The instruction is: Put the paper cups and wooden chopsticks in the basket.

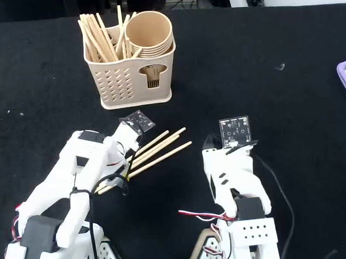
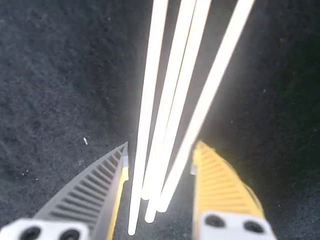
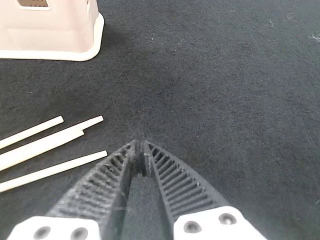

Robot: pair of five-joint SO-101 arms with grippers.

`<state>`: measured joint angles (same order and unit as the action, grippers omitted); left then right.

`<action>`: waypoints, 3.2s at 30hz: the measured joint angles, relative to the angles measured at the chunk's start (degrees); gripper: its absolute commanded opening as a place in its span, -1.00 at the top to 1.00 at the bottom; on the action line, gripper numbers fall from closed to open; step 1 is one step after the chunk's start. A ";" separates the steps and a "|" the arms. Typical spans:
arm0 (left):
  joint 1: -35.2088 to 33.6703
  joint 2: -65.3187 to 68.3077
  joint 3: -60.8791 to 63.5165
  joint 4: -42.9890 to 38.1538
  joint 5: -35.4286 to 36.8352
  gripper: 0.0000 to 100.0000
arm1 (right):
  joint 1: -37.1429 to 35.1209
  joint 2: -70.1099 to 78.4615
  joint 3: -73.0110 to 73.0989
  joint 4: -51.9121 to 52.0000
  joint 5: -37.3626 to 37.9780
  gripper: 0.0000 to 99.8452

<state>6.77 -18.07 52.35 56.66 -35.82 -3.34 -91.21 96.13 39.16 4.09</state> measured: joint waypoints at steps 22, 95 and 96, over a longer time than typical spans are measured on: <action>0.00 -0.44 0.44 -0.53 3.87 0.94 | 0.00 0.00 0.00 0.00 0.00 0.97; -6.15 -1.85 -12.40 -77.27 39.30 0.94 | 0.00 0.00 0.00 0.00 0.00 0.98; -6.33 -0.88 -12.40 -77.27 39.30 0.94 | 0.00 0.00 0.00 0.00 0.00 0.98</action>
<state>0.44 -18.95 39.96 -20.62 3.47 -3.34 -91.21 96.13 39.16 4.09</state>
